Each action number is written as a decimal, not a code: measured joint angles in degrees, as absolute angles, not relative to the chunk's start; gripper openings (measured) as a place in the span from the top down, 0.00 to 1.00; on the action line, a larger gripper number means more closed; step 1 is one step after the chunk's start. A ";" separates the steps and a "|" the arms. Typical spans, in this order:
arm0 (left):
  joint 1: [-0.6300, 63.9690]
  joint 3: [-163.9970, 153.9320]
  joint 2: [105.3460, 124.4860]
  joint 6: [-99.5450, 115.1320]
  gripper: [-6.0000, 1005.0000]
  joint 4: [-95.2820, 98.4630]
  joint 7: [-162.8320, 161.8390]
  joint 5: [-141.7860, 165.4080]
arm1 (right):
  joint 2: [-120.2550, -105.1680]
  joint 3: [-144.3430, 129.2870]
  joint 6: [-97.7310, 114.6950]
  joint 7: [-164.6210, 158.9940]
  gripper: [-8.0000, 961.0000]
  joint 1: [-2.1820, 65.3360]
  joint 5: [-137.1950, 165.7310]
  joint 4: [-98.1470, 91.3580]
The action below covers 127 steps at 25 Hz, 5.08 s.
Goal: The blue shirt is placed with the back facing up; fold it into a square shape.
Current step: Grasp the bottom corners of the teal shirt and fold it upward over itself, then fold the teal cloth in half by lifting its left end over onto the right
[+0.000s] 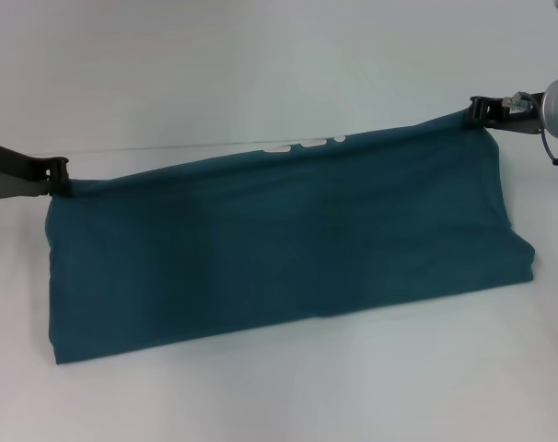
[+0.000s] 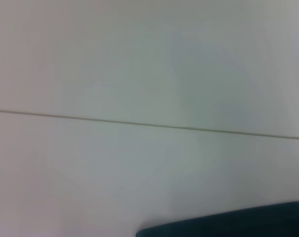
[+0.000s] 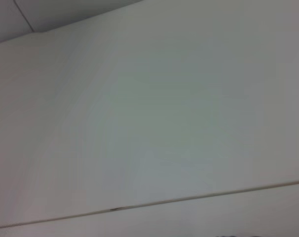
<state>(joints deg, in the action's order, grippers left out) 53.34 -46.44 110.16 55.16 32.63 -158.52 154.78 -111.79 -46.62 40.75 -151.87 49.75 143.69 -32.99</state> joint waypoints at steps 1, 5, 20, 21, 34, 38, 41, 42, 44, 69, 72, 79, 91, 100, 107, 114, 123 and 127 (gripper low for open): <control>53.30 -46.44 110.25 55.03 0.88 32.78 -158.32 154.72 | -111.86 -46.61 40.75 -151.87 0.94 49.87 143.70 -32.91; 53.09 -46.47 110.48 54.54 0.87 33.19 -157.77 154.72 | -111.78 -46.30 40.77 -151.87 0.94 49.90 143.62 -32.81; 50.93 -45.27 110.88 52.48 0.66 36.68 -158.90 154.16 | -109.67 -42.86 41.87 -153.32 0.59 49.29 143.10 -33.33; 50.77 -44.81 110.90 52.63 0.62 36.92 -158.90 154.15 | -109.48 -42.83 42.26 -153.32 0.52 49.27 143.04 -33.33; 36.87 -37.13 112.51 69.98 0.34 46.78 -153.23 127.42 | -107.89 -34.14 72.44 -136.64 0.43 35.97 112.06 -37.68; 31.68 -35.64 112.63 75.58 0.34 45.05 -150.61 116.47 | -107.64 -33.08 83.17 -132.84 0.46 31.57 106.45 -36.86; 28.80 -34.82 113.02 78.50 0.34 40.55 -148.17 110.66 | -107.57 -32.05 89.49 -129.56 0.48 29.02 106.08 -35.77; 28.11 -34.56 113.21 79.08 0.35 38.94 -147.23 109.28 | -107.57 -31.68 91.26 -128.14 0.49 28.26 106.07 -35.20; 26.68 -33.70 113.76 79.89 0.35 34.76 -144.68 105.98 | -107.57 -31.30 93.42 -126.03 0.50 27.13 106.10 -34.11; 25.06 -35.85 116.92 66.53 0.35 25.88 -142.51 106.82 | -108.28 -31.69 87.75 -123.35 0.49 27.87 110.18 -31.73; 25.08 -35.40 116.60 67.98 0.35 28.00 -142.73 106.46 | -108.28 -31.70 87.35 -123.61 0.49 27.96 110.17 -31.73; 28.41 -35.85 116.17 61.52 0.35 27.38 -142.52 106.80 | -108.45 -31.40 87.36 -123.76 0.49 28.04 109.87 -31.20; 29.85 -36.20 116.93 54.94 0.33 23.72 -142.52 107.21 | -108.46 -31.20 87.04 -123.92 0.49 27.54 109.86 -31.02; 29.85 -36.22 116.97 55.74 0.30 24.88 -142.23 108.24 | -108.42 -31.19 86.64 -124.10 0.49 27.60 110.13 -30.37; 29.64 -36.45 115.25 64.53 0.27 31.55 -139.59 112.87 | -108.30 -31.20 86.64 -124.10 0.49 27.74 109.91 -30.32; 31.14 -37.79 115.02 64.81 0.25 35.52 -134.13 119.41 | -108.28 -31.20 86.41 -124.10 0.49 28.03 110.13 -30.32; 31.89 -40.13 116.39 57.22 0.27 35.82 -134.79 123.24 | -108.34 -31.20 86.15 -124.10 0.49 27.90 110.05 -30.32; 32.15 -41.58 116.39 55.98 0.27 35.65 -134.66 123.31 | -108.36 -31.20 86.07 -124.10 0.49 27.87 110.05 -30.32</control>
